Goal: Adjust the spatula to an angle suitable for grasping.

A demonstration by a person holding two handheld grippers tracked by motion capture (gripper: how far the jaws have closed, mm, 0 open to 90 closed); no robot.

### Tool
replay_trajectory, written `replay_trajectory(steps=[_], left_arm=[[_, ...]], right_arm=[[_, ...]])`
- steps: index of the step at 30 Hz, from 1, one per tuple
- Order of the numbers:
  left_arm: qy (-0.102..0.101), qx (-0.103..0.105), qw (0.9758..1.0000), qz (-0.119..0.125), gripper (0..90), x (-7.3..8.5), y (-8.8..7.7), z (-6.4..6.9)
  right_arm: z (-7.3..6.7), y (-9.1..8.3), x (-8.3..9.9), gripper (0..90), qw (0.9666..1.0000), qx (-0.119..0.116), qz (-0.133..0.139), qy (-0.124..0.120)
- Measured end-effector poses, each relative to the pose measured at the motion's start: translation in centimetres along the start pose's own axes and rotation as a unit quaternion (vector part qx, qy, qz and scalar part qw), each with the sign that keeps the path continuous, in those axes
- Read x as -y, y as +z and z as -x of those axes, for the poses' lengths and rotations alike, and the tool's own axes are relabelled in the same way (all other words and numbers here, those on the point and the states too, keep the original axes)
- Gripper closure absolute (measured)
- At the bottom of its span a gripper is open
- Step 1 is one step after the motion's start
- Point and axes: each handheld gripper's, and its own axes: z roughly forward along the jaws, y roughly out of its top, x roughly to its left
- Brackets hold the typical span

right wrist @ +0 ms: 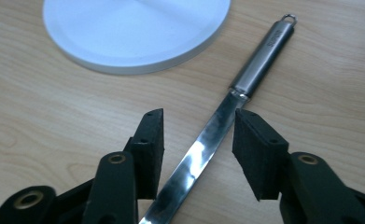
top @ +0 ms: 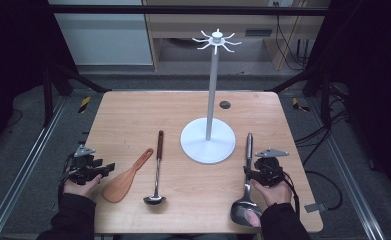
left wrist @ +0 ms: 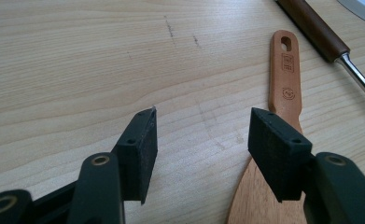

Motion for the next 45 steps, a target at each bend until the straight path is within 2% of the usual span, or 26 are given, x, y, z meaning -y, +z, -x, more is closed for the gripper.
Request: replay_trajectory(steps=[2,4,7,11,16,21,28,33,35,45], left_arm=[[0.0,0.001,1.0,-0.001,42.7,0.0,0.1,0.0],[0.0,0.001,1.0,-0.002,42.6,0.0,0.1,0.0],[-0.001,0.002,1.0,-0.003,42.6,0.0,0.2,0.0],[0.0,0.002,1.0,-0.003,42.7,-0.1,0.2,0.0],[0.0,0.003,1.0,-0.004,42.7,-0.1,0.2,0.0],[0.001,0.004,1.0,-0.006,42.7,-0.1,0.3,0.0],[0.004,0.006,0.9999,-0.009,42.8,-0.1,0.4,0.1],[0.003,0.007,0.9999,-0.009,42.8,-0.1,0.4,0.0],[0.003,0.007,0.9999,-0.009,42.8,-0.1,0.4,0.1],[0.003,0.007,0.9999,-0.01,42.8,-0.1,0.4,0.0]], right_arm=[[0.1,0.2,-0.2,51.3,1.0,0.007,-0.003,0.002],[0.3,0.8,-0.5,46.8,0.9997,0.024,-0.005,0.005],[0.6,1.6,-0.7,43.2,0.9993,0.032,-0.01,0.014],[1.0,2.7,-1.1,43.5,0.9986,0.038,-0.024,0.029],[1.1,4.1,-1.1,47.2,0.9968,0.041,-0.058,0.038],[1.1,4.8,-0.8,51.6,0.9943,0.038,-0.086,0.05],[0.8,5.3,-0.7,57.8,0.9926,0.028,-0.109,0.046],[1.0,5.4,-0.7,60.7,0.9923,0.027,-0.11,0.05],[1.0,5.4,-0.8,62.1,0.9916,0.027,-0.112,0.059],[1.7,5.4,-1.0,71.8,0.9908,0.03,-0.117,0.061]])
